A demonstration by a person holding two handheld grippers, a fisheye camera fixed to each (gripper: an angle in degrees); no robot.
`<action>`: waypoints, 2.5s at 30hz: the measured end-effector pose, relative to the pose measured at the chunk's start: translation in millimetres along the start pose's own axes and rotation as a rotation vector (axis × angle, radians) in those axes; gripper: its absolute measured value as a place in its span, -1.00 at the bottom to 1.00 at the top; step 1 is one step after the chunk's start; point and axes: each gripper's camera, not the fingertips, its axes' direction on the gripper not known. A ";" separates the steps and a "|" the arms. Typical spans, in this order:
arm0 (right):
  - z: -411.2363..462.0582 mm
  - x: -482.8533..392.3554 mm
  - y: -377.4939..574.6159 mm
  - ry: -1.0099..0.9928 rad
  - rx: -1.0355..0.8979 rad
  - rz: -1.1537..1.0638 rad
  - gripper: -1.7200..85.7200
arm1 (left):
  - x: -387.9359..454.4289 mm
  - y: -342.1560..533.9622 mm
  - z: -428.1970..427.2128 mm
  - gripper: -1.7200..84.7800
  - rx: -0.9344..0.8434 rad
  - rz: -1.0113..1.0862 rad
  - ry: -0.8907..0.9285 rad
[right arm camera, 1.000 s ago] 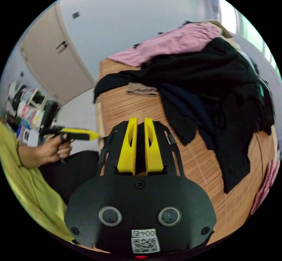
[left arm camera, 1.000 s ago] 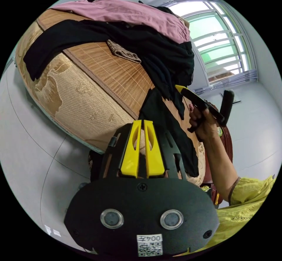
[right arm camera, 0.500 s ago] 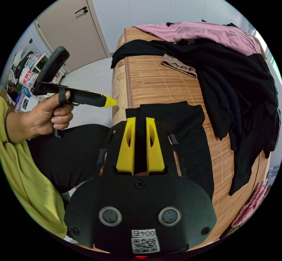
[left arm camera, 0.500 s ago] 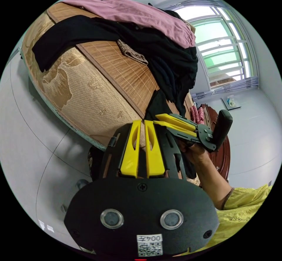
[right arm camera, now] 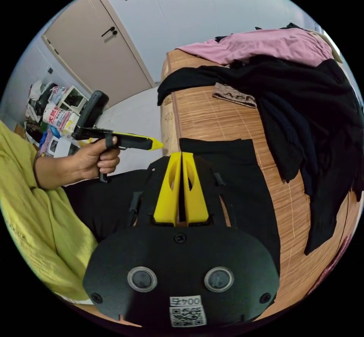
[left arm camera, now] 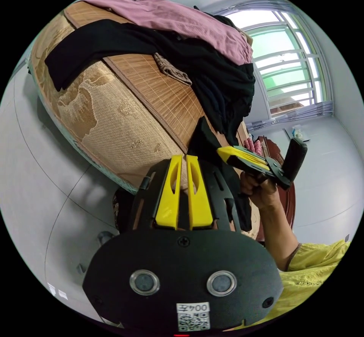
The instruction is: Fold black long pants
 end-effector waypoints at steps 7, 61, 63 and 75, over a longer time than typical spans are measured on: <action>-15.3 -23.8 42.8 -0.029 -0.148 0.001 -0.95 | 27.1 -30.8 -3.0 -0.90 -0.002 0.006 -0.014; -709.8 -106.2 951.8 -0.023 0.893 1.831 -0.70 | 439.6 -162.6 83.2 -0.95 -0.286 0.844 -0.401; -717.6 -100.9 954.4 -0.043 0.878 1.828 -0.70 | 450.0 -160.4 82.7 -0.95 -0.288 0.874 -0.428; -797.8 -78.2 897.6 0.205 0.480 1.725 -0.85 | 483.5 -166.4 63.0 -0.95 -0.297 0.839 -0.383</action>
